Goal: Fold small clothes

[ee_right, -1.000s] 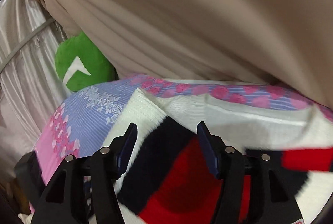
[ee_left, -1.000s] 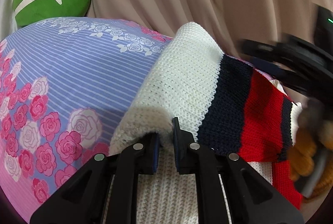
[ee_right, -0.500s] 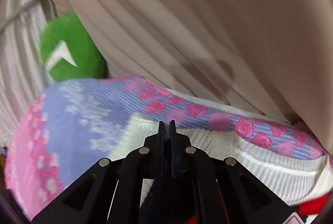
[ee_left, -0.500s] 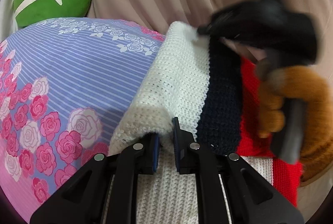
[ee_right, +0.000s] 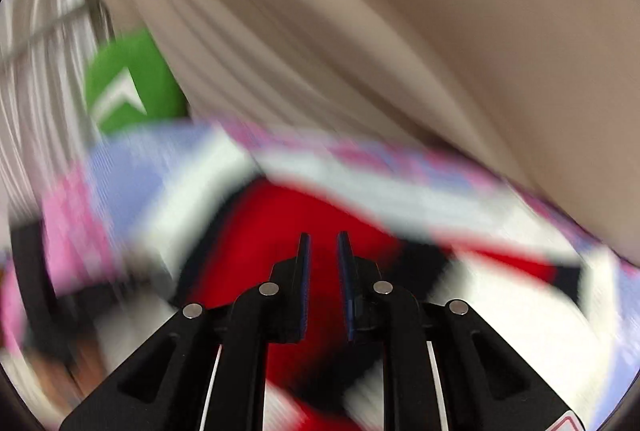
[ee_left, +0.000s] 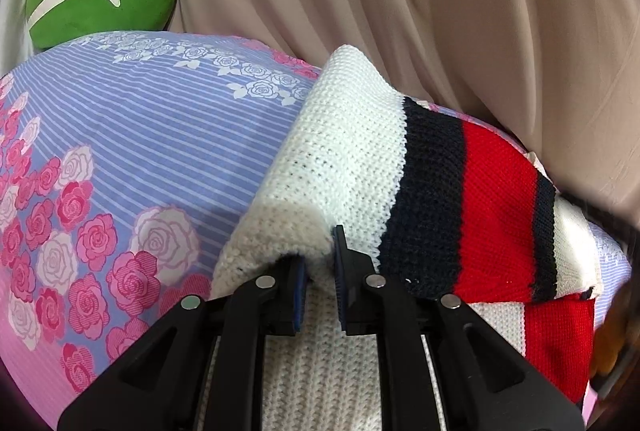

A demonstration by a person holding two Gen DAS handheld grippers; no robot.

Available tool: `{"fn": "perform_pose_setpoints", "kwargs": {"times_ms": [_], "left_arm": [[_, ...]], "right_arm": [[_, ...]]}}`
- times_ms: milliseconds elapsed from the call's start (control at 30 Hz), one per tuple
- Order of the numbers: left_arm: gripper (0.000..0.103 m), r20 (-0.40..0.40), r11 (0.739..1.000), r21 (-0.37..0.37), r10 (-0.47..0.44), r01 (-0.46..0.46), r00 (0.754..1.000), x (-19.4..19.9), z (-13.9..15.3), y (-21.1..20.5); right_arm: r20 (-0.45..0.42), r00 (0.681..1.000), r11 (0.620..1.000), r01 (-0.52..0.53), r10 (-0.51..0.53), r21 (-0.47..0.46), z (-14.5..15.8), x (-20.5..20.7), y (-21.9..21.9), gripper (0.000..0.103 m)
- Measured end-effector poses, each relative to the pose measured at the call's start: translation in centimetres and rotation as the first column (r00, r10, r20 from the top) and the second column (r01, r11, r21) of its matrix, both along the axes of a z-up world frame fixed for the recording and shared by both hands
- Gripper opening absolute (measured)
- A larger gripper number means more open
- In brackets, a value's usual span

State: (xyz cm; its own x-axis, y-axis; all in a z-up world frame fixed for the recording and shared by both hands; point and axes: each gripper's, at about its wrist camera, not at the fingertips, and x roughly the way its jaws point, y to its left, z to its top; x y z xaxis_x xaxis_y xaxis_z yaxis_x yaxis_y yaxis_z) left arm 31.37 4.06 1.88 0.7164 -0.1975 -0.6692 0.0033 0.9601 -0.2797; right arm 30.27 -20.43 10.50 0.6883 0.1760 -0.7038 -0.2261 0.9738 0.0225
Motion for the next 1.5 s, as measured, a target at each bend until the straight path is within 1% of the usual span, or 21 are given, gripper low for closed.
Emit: {"fn": "perform_pose_setpoints", "kwargs": {"times_ms": [33,67,100,167,200,233,267,333,400,433,467,567,667,733,767,800,1000,1067,1200,1333,1500], "left_arm": [[0.012,0.0,1.0,0.001,0.0,0.0,1.0,0.1,0.0,-0.1],[0.012,-0.001,1.0,0.002,0.0,0.0,1.0,0.1,0.0,-0.1],[0.012,0.0,1.0,0.004,-0.001,0.001,1.0,0.1,0.0,-0.1],[0.013,-0.001,1.0,0.008,-0.002,0.002,1.0,0.2,0.0,-0.1],[0.013,0.0,1.0,0.012,-0.002,0.002,1.0,0.3,0.0,-0.1],[0.013,0.0,1.0,0.016,-0.002,0.002,1.0,0.3,0.0,-0.1],[0.013,0.0,1.0,0.018,-0.001,0.001,1.0,0.4,0.0,-0.1],[0.013,0.0,1.0,0.017,-0.001,0.001,1.0,0.4,0.0,-0.2],[0.013,0.001,1.0,0.02,-0.002,0.002,1.0,0.4,0.0,-0.3],[0.013,0.001,1.0,0.024,-0.005,0.005,1.0,0.4,0.0,-0.3],[0.013,0.001,1.0,0.03,-0.007,0.006,1.0,0.5,0.0,-0.4],[0.013,0.001,0.999,0.036,-0.005,0.005,1.0,0.5,0.0,-0.6],[0.015,0.001,0.999,0.043,-0.001,0.001,1.0,0.5,0.0,-0.7],[0.02,0.011,1.0,0.028,-0.003,0.002,1.0,-0.1,0.2,-0.6],[0.026,0.015,0.999,0.036,0.0,-0.001,1.0,-0.7,0.3,-0.6],[0.027,0.019,0.998,0.06,0.007,-0.009,1.0,-1.5,0.5,-0.6],[0.037,0.04,0.975,0.218,0.023,-0.031,0.999,-7.8,2.0,-1.6],[0.039,0.039,0.97,0.243,0.006,-0.015,0.999,-10.0,2.6,-1.9],[0.05,0.045,0.95,0.312,-0.027,0.012,0.999,-14.9,3.6,-2.6],[0.05,0.027,0.94,0.34,-0.05,0.038,0.998,-18.5,3.6,-2.7],[0.065,-0.051,0.951,0.304,-0.05,0.064,0.997,-22.5,2.2,-1.0]], "right_arm": [[-0.02,0.997,0.996,0.074,-0.075,-0.044,-1.3,-1.0,-2.8,0.015],[-0.037,0.989,0.989,0.14,-0.142,-0.043,-2.2,-1.9,-5.8,0.012],[-0.043,0.984,0.985,0.174,-0.174,0.001,-2.7,-2.6,-8.3,0.004],[-0.052,0.96,0.949,0.279,-0.274,0.146,-2.6,-4.9,-14.0,0.0],[-0.049,0.952,0.937,0.306,-0.302,0.169,-2.4,-5.5,-15.1,0.002],[-0.03,0.944,0.926,0.327,-0.327,0.187,-1.9,-6.5,-15.9,0.011],[-0.01,0.943,0.925,0.328,-0.333,0.193,-1.5,-7.2,-16.1,0.017],[0.0,0.958,0.931,0.28,-0.288,0.234,-1.3,-7.9,-15.9,0.017],[-0.028,0.958,0.941,0.287,-0.287,0.178,-2.9,-7.0,-15.4,0.019],[-0.038,0.955,0.943,0.296,-0.293,0.155,-3.9,-6.7,-15.8,0.015],[-0.013,0.956,0.94,0.292,-0.295,0.175,-4.2,-6.7,-16.0,0.013],[-0.026,0.947,0.92,0.318,-0.321,0.228,-2.9,-7.9,-16.8,0.014],[0.001,0.942,0.909,0.323,-0.335,0.263,-1.0,-10.5,-16.4,0.019],[0.012,0.947,0.911,0.304,-0.32,0.279,0.2,-13.6,-15.6,0.028],[0.013,0.95,0.912,0.295,-0.312,0.286,0.4,-15.0,-15.2,0.038],[0.013,0.953,0.914,0.287,-0.303,0.287,0.5,-16.5,-14.7,0.045],[-0.022,0.947,0.92,0.316,-0.32,0.23,-2.7,-26.0,-12.7,0.05],[-0.046,0.943,0.914,0.33,-0.328,0.235,-4.0,-28.5,-12.6,0.052],[-0.092,0.927,0.881,0.375,-0.365,0.288,-6.1,-32.9,-13.3,0.052],[-0.129,0.922,0.856,0.387,-0.365,0.343,-7.2,-35.8,-13.2,0.054],[-0.133,0.938,0.854,0.347,-0.321,0.388,-7.6,-37.7,-11.5,0.062]]}}
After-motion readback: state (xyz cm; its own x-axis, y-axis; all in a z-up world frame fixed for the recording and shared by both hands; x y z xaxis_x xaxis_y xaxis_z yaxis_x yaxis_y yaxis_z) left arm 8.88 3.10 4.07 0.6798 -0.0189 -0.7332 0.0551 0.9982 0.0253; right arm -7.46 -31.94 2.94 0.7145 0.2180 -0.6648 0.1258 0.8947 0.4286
